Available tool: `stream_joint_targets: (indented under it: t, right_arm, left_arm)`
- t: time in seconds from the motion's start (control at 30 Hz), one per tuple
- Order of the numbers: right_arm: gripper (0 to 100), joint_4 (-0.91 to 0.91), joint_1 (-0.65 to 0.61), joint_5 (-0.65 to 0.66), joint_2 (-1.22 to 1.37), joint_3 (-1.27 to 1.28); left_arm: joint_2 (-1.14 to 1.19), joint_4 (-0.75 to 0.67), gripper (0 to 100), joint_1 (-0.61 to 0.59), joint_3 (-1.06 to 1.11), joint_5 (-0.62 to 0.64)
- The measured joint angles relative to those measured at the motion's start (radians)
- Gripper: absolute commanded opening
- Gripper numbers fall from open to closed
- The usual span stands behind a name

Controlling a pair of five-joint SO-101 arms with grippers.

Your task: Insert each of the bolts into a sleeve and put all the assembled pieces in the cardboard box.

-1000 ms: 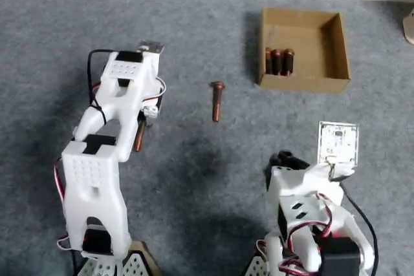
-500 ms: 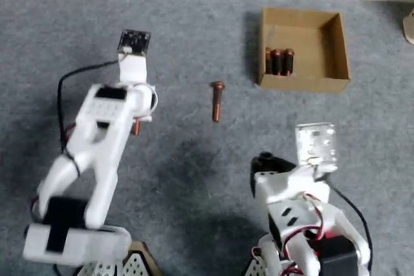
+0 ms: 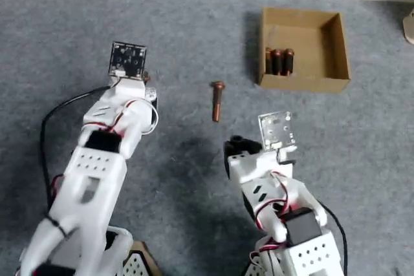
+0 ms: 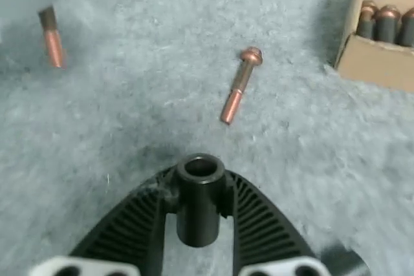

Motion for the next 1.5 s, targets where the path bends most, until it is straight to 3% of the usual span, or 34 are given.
stream_joint_targets:
  t: [0.4,0.6,0.77,0.9,1.1,1.33,1.5]
  right_arm:
    - [0.5,-0.531,0.0,0.0,0.002,0.342]
    - [0.5,-0.727,-0.003,0.002,0.002,0.361]
    - [0.5,-0.758,-0.003,0.002,0.002,0.362]
    - [0.5,-0.76,-0.003,0.002,0.002,0.362]
    - [0.5,-0.763,-0.046,0.002,0.002,0.362]
    - [0.5,-0.763,-0.089,0.002,0.003,0.362]
    - [0.5,-0.756,-0.091,0.002,0.003,0.362]
  left_arm:
    - [-0.307,-0.021,0,0.203,0.127,0.003]
    - [-0.431,-0.27,0,0.238,0.25,0.0]
    - [-0.457,-0.532,0,0.281,0.393,0.072]
    - [-0.457,-0.598,0,0.299,0.404,0.212]
    - [-0.457,-0.605,0,0.304,0.404,0.345]
    - [-0.463,-0.488,0,0.443,0.404,0.358]
    - [-0.468,-0.454,0,0.456,0.4,0.362]
